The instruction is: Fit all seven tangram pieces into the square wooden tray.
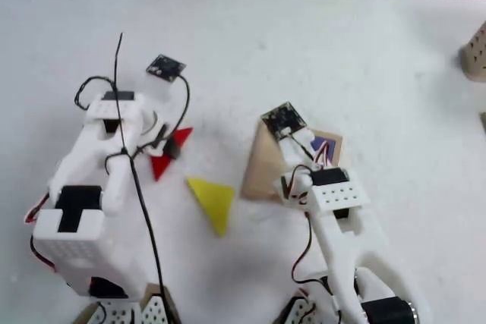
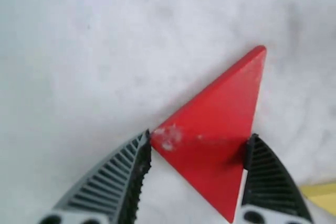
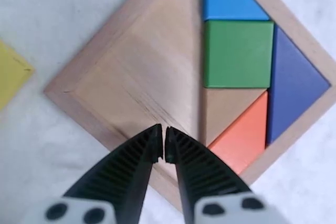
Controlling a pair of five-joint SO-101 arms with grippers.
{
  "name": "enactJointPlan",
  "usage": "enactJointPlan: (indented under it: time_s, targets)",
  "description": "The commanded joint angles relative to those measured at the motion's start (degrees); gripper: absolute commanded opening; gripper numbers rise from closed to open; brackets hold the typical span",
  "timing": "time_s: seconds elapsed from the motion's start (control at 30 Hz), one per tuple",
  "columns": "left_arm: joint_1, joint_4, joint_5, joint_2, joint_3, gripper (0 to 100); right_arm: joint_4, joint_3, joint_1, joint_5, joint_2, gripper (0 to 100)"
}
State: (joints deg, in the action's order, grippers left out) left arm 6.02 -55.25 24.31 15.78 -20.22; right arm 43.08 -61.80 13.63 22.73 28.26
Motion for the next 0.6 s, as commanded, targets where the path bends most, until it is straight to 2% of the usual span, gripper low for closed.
enactJointPlan:
  time_s: [0.0, 0.2, 0.57]
  targets:
    - [-2.51, -3.43, -1.76, -0.57, 1.93, 21, 0.57, 0.53, 0.22, 0.44, 1.45, 2.1]
    - [-6.64, -9.05, -10.29, -6.37, 1.67, 21, 0.48, 0.53, 0.22, 0.44, 1.45, 2.1]
    - [-10.95, -13.8, -15.38, -8.04, 1.32, 21, 0.48, 0.53, 0.22, 0.35, 1.45, 2.1]
